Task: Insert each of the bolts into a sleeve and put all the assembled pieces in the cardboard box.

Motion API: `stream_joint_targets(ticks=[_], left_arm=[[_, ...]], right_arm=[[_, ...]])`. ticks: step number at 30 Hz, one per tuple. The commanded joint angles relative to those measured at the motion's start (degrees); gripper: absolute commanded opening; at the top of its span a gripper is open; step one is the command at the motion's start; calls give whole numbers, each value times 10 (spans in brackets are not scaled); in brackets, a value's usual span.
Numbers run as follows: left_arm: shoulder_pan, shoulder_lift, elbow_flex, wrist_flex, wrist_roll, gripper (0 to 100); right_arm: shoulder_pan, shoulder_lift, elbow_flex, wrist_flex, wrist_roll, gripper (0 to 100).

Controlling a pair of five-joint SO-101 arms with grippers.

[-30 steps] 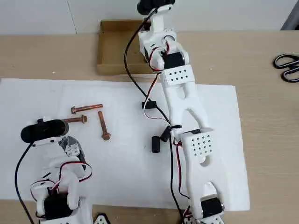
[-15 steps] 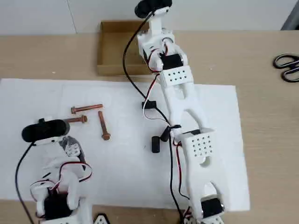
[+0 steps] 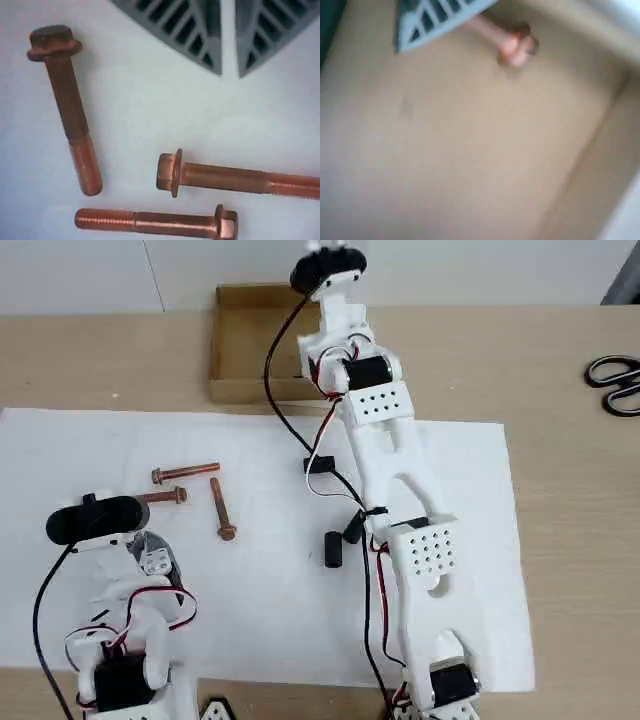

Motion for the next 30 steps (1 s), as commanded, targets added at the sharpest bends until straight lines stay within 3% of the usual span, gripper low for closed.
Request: stream_joint_targets(ticks=[1, 12, 18, 30], left_arm=[[-2, -4, -6, 4, -5, 6], [1, -4, -6, -2, -5, 6], [1, -5, -6, -2, -5, 6], [2, -5, -6, -2, -5, 6]], right_arm=[[15, -64, -72, 124, -14, 226], [12, -74, -192, 430, -15, 226], [15, -80, -132, 436, -6, 226], [11, -244, 137, 434, 218, 226]])
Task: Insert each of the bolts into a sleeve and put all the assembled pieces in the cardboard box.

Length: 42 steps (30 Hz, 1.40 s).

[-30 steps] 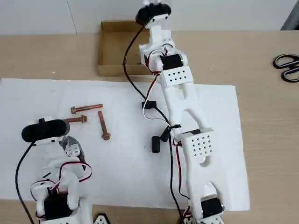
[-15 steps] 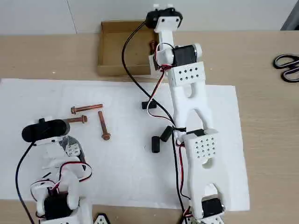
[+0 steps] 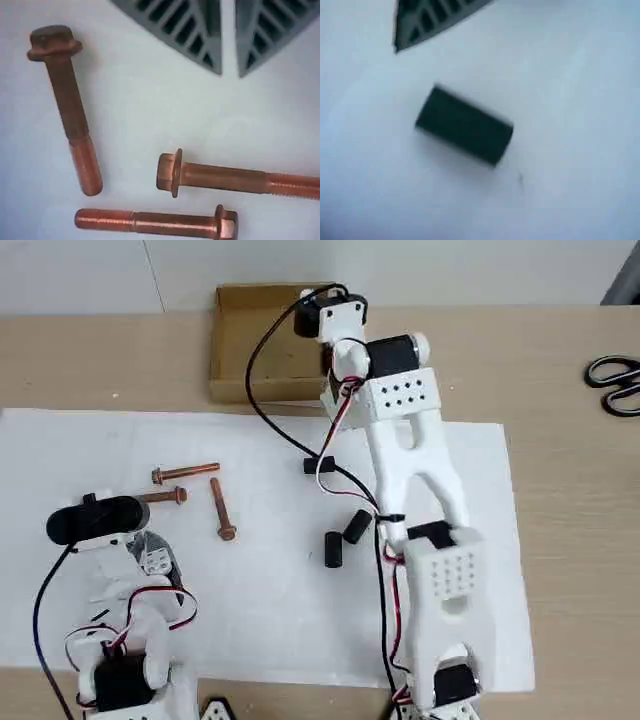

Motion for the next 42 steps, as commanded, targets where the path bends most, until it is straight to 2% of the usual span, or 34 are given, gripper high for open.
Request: stream_joint_targets(ticks=[1, 10, 18, 25, 36, 42], left_arm=[[2, -5, -6, -2, -5, 6], [2, -5, -6, -2, -5, 6], [2, -5, -7, -2, -6, 6], [-1, -5, -21, -2, -44, 6], [0, -5, -51, 3, -42, 6], [-2, -5, -51, 3, -42, 6]], right_arm=[[2, -81, 76, 8, 76, 226], [-7, -91, 105, 4, 297, 226], [-22, -40, 107, 4, 435, 226], [-38, -5, 107, 4, 474, 226], [-47, 59, 105, -23, 533, 226], [-47, 77, 105, -58, 533, 226]])
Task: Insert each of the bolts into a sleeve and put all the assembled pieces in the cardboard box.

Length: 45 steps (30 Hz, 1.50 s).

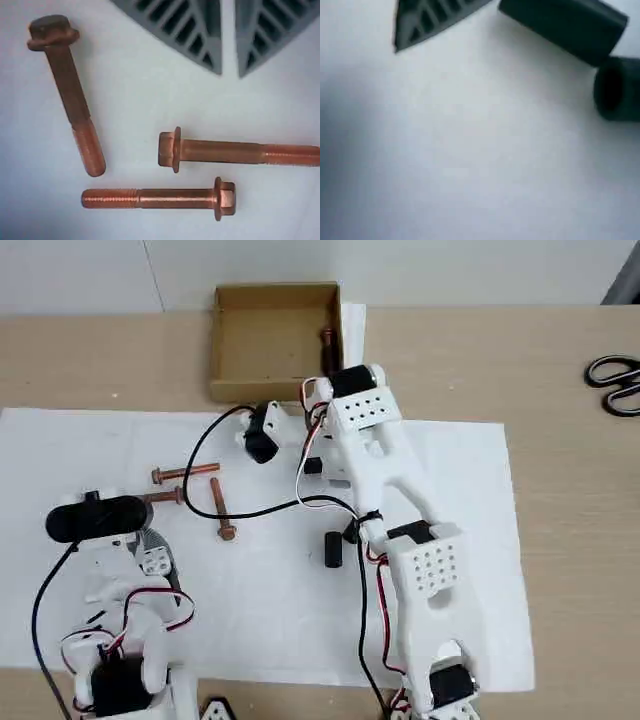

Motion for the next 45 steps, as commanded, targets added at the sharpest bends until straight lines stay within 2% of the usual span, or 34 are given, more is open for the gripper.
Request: stream_joint_targets(ticks=[1, 18, 33, 39, 45], left_arm=[[-2, -5, -24, 3, -2, 6], [-2, -5, -24, 3, -2, 6], [-3, -5, -24, 4, -2, 6], [-3, -5, -24, 4, -2, 6], [-3, -5, -23, 4, -2, 6]], right_arm=[[-4, -7, -1, -20, 7, 226], [-45, -2, -37, -22, 18, 226], [-29, 53, -37, -44, 25, 223], [-29, 53, -37, -40, 22, 84], [-30, 56, -37, -43, -7, 27]])
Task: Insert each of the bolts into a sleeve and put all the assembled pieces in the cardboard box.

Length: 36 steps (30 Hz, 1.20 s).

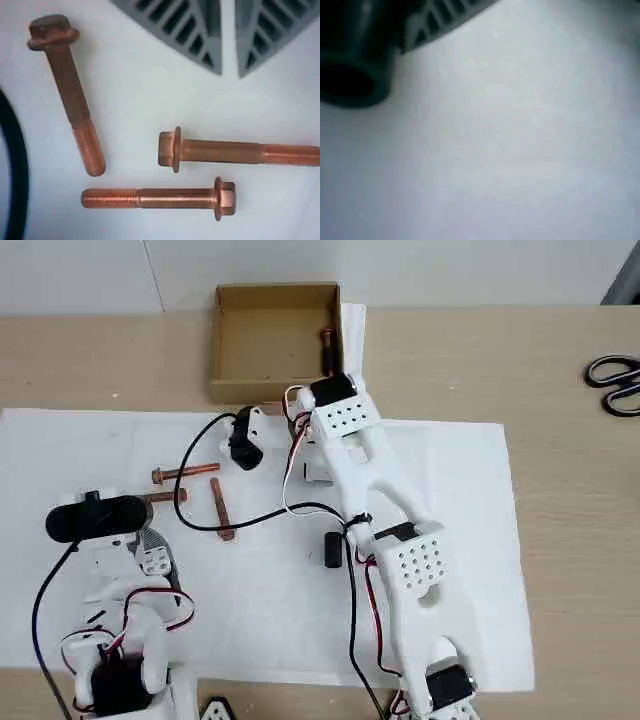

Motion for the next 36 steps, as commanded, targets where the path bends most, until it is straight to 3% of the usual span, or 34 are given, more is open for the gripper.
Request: stream_joint_targets(ticks=[1, 8, 15, 19, 26, 36], left_arm=[[-3, -5, -22, 4, -2, 6], [-3, -5, -22, 4, -2, 6], [-2, -5, -22, 1, 0, 6], [2, -5, -21, 3, 36, 6], [2, -5, -20, 3, 47, 6], [2, -5, -22, 4, 47, 6]], right_arm=[[1, 2, -2, -5, -14, 13], [4, -4, -4, -2, -23, 13], [31, -68, -75, 20, -159, 13], [51, -103, -76, 46, -236, 13], [128, -141, -71, 85, -393, 10], [170, -253, 100, 90, -505, 2]])
